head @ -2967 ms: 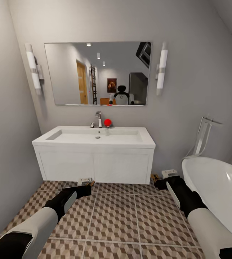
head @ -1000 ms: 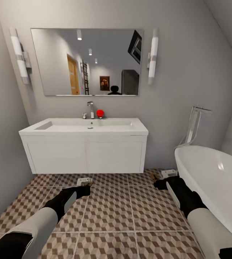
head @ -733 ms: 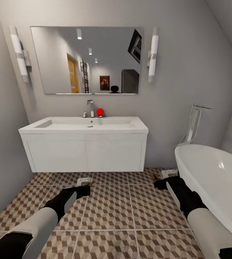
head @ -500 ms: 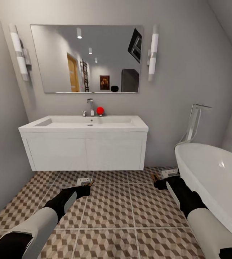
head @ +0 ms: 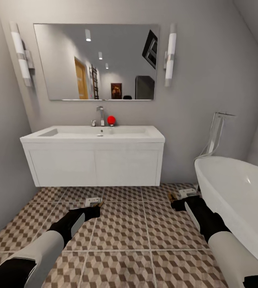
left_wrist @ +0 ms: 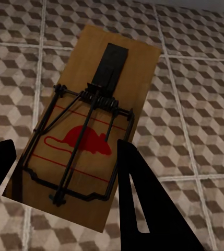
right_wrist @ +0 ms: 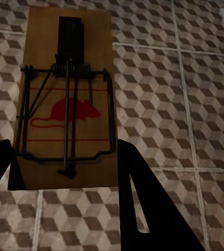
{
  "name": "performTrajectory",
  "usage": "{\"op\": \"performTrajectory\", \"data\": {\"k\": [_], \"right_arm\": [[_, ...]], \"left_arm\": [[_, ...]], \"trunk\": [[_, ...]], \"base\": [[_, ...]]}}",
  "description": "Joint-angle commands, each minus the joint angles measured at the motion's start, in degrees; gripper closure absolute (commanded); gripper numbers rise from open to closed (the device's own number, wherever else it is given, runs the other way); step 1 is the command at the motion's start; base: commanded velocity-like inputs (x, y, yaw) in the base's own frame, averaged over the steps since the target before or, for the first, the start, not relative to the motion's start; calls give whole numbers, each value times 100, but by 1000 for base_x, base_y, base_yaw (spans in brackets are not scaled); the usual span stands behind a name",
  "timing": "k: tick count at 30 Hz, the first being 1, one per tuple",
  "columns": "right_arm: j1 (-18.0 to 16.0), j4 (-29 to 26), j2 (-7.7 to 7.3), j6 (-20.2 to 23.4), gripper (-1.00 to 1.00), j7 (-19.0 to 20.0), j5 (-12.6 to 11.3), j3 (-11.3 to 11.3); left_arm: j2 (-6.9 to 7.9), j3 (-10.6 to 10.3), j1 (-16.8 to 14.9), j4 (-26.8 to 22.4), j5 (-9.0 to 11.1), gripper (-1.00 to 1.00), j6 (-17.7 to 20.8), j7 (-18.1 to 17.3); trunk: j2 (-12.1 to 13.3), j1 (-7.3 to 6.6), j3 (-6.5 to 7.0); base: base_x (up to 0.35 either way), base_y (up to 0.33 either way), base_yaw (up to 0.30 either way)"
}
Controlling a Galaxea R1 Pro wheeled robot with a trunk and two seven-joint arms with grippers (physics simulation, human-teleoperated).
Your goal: Take the four mousetraps from the cabinet in the bathroom and place them on the bathroom floor. Make sure all four end up on the same floor surface, and ensure that at least two of them are either under or directly next to the same bathroom sink.
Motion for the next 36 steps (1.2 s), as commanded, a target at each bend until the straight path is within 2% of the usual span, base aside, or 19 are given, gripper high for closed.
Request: {"op": "performTrajectory", "data": {"k": [1, 20, 36], "right_arm": [[-3, -8, -5, 29, 100, 0, 9, 23], [-3, -10, 9, 29, 100, 0, 9, 25], [-3, -8, 7, 29, 100, 0, 9, 23]], "left_arm": [[4, -34, -2, -9, 59, 100, 30, 9], [5, -36, -2, -9, 59, 100, 17, 13], [14, -34, -2, -15, 59, 100, 12, 14]], "trunk": [[-44, 21, -25], [-806, 439, -366], [-828, 480, -720]], "base": [[0, 0, 0], [0, 0, 0], [0, 0, 0]]}}
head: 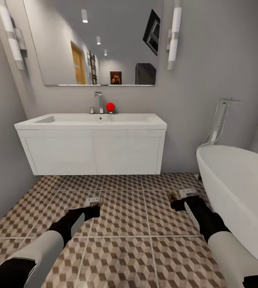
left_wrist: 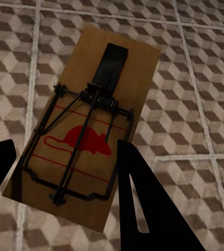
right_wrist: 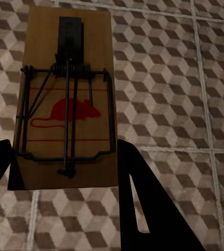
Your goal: Take the four mousetraps from the cabinet in the bathroom and place them on the bathroom floor. Make sure all four end up on the same floor surface, and ensure that at least two of them are either under or directly next to the same bathroom sink.
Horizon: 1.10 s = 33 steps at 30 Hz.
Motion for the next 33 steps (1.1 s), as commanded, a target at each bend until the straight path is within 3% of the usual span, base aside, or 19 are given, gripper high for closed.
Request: {"op": "performTrajectory", "data": {"k": [1, 26, 33], "right_arm": [[-3, -8, -6, 29, 100, 0, 9, 23], [-3, -9, 0, 28, 100, -6, 9, 28], [-3, -6, 4, 24, 100, -8, 9, 31]], "left_arm": [[4, -34, -2, -10, 59, 100, 30, 8], [4, -40, -2, -15, 55, 100, 30, 26], [4, -42, -2, -31, 45, 100, 22, 37]], "trunk": [[-5, 1, -29], [-6, 3, -51], [-6, 3, -51]], "base": [[0, 0, 0], [1, 0, 0], [200, 0, 0]]}}
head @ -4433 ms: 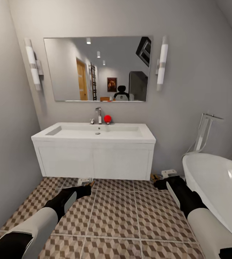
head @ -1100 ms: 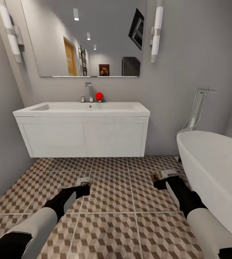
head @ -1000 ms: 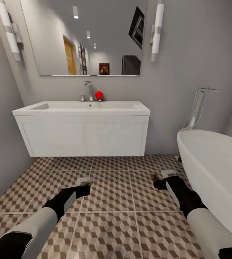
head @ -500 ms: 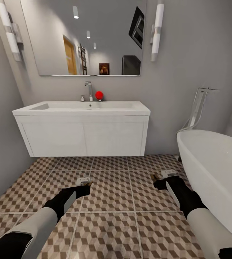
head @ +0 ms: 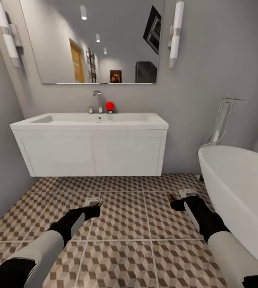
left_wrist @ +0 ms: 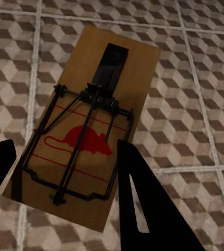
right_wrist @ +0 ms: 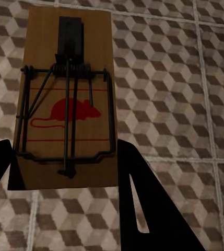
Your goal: Take the four mousetraps from the cabinet in the bathroom and place them on the bathroom floor. Make sure all four end up on the same floor surface, and ensure that at least two of them are either under or directly next to the same bathroom sink.
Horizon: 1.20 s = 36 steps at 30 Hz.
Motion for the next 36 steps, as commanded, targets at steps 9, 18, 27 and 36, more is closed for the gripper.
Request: {"op": "performTrajectory", "data": {"k": [9, 18, 27, 36], "right_arm": [[-3, 53, -5, 0, 100, -7, 10, 24], [-3, 629, 46, -318, 100, -33, 59, 28], [-4, 2110, 161, -1435, 100, -61, 60, 29], [-3, 2360, 279, -1746, 100, -128, 50, 24]], "left_arm": [[12, -34, -2, -16, 55, 100, 12, 5], [47, -32, -2, 8, 55, 100, -163, 5], [105, -34, -2, 55, 62, 100, -473, 5], [222, -35, -2, 286, 63, 100, -848, 5]], "trunk": [[-2, 2, -6], [-2, 2, -6], [-2, 2, -6], [-2, 2, -6]], "base": [[298, 0, 0], [65, 0, 0], [5, 0, 0], [0, 0, 0]]}}
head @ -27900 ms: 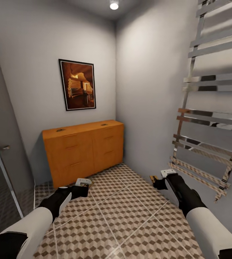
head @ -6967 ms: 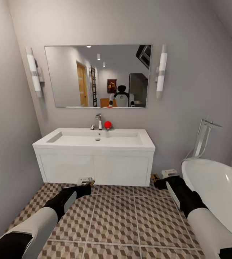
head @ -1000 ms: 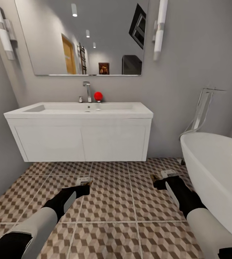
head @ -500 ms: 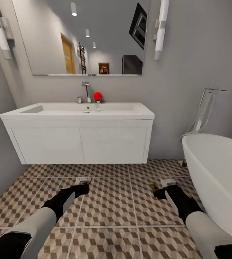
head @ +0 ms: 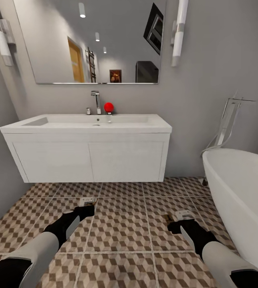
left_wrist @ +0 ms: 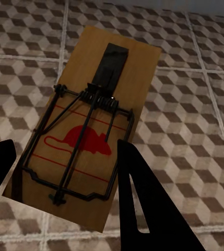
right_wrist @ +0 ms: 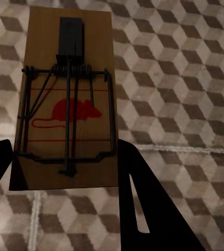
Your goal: Take the four mousetraps from the cabinet in the bathroom and place them on the bathroom floor. Make sure all four end up on the same floor surface, and ensure that at least two of them are either under or directly next to the same bathroom sink.
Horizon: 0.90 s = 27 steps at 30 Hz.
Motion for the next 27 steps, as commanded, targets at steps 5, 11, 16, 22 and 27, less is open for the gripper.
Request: {"op": "performTrajectory", "data": {"k": [5, 11, 16, 22, 27], "right_arm": [[-2, 4, 20, 8, 100, -16, 13, 43], [-4, 6, 26, 0, 100, -17, 19, 43], [-4, 7, 27, -1, 100, -17, 27, 43], [-2, 7, 27, -2, 100, -17, 30, 43], [-2, 7, 31, -16, 100, -17, 33, 43]], "left_arm": [[18, -53, -1, 36, 49, 100, -33, 1], [39, -54, -1, 45, 46, 100, -41, 2], [38, -58, -1, 48, 50, 100, -42, 8], [43, -55, -1, 48, 51, 100, -35, 9], [38, -59, -1, 48, 51, 100, -27, 9]], "trunk": [[-2, -1, -6], [-2, -1, -6], [-2, -1, -6], [-2, -1, -6], [-2, -1, -6]], "base": [[0, 0, 0], [0, 0, 0], [83, 0, 0], [267, 0, 0], [312, 0, 0]]}}
